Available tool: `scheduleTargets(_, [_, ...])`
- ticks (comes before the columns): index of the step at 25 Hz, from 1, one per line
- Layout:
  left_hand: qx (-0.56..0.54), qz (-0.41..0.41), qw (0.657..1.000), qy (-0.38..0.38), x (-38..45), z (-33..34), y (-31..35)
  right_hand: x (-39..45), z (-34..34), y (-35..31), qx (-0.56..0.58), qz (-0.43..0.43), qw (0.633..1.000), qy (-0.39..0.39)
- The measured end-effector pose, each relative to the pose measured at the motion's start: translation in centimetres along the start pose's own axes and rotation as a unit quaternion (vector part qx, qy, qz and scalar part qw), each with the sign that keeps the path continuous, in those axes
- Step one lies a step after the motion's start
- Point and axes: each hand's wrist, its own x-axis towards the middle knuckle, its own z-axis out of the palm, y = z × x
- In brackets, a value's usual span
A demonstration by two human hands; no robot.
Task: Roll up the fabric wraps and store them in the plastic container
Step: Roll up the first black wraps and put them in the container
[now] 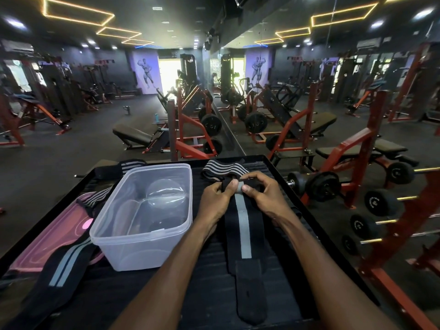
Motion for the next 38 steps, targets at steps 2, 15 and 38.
scheduleTargets(2, [0.01, 0.016, 1.0, 0.003, 0.1, -0.2, -0.1, -0.1, 0.2, 0.0, 0.039, 0.055, 0.998, 0.001])
scheduleTargets(15, [-0.004, 0.012, 1.0, 0.017, -0.1, 0.3, -0.1, 0.0, 0.3, 0.1, 0.1, 0.08, 0.992, 0.022])
scheduleTargets(38, [-0.019, 0.032, 0.999, 0.02, -0.1, 0.6, -0.4, 0.6, 0.6, 0.9, -0.003, 0.079, 0.993, 0.084])
